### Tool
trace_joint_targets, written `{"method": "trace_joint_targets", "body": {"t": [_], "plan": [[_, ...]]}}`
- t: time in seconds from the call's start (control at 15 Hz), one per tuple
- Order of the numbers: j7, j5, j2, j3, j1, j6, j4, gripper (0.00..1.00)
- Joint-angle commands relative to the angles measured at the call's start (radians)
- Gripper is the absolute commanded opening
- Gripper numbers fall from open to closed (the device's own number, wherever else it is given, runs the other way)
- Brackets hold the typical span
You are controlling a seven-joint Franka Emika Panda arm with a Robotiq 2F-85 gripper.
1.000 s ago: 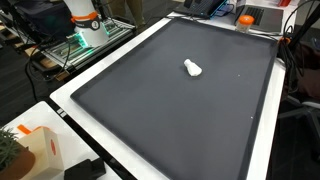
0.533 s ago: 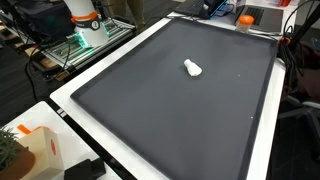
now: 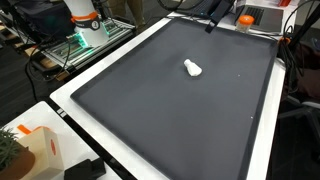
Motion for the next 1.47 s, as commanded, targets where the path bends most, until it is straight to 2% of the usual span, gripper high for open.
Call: {"method": "trace_joint_targets", "body": {"t": [0.0, 0.2, 0.6, 1.4], "plan": [[-0.033, 0.005, 0.071, -0.020, -0.016, 0.050, 0.022, 1.00], [-0.044, 0.009, 0.119, -0.029, -0.026, 0.054, 0.038, 1.00], [-0.069, 0.048, 0.227, -0.026, -0.042, 0.018, 0.151, 1.00], [-0.093, 0.101, 0.360, -0.024, -0.053, -0.079, 0.336, 1.00]]}}
